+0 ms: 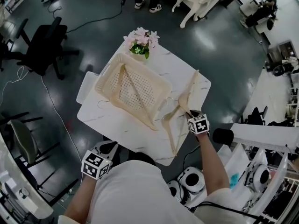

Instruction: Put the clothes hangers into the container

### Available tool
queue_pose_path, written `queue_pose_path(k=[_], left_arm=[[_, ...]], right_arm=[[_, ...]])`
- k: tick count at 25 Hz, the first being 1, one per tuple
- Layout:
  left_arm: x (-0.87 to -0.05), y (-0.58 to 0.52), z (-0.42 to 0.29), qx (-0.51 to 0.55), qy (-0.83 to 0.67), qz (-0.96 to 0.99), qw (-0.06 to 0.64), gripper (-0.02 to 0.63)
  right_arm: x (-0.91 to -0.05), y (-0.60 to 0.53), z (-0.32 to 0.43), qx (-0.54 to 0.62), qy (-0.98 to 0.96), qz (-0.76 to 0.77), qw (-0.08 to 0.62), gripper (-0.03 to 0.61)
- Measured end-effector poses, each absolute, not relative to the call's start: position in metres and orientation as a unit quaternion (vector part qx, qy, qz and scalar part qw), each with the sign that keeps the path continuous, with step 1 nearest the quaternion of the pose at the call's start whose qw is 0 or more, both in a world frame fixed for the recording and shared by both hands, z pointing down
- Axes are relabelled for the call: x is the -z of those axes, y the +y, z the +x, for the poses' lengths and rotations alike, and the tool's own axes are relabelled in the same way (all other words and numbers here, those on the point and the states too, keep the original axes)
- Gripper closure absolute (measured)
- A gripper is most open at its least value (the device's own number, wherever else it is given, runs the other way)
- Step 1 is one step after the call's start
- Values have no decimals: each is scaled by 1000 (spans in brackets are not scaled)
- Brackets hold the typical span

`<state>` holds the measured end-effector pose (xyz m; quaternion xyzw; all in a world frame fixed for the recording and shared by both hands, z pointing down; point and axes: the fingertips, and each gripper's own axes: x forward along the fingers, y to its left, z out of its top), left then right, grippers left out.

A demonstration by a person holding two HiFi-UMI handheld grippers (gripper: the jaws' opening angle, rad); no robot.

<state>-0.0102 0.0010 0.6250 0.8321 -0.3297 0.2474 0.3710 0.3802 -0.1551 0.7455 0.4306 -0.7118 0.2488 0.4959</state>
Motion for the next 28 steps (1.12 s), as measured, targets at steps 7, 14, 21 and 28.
queue_pose_path(k=[7,14,21,28], left_arm=[[-621,6,-19,-236,-326,841,361,606],[-610,2,-28,-226,-326,850,345,606],[-605,2,-34,-219,-334,852,339,606],[-609,12,-47,-215,-353,839,353,606]], right_arm=[[-701,-141,365,-255,-727,450,451,482],[-661,-126,331,-242,-753,437,427,482],[-638,-121,275,-242,-789,399,399,482],[-628,-117,186,-231,-833,330,379,482]])
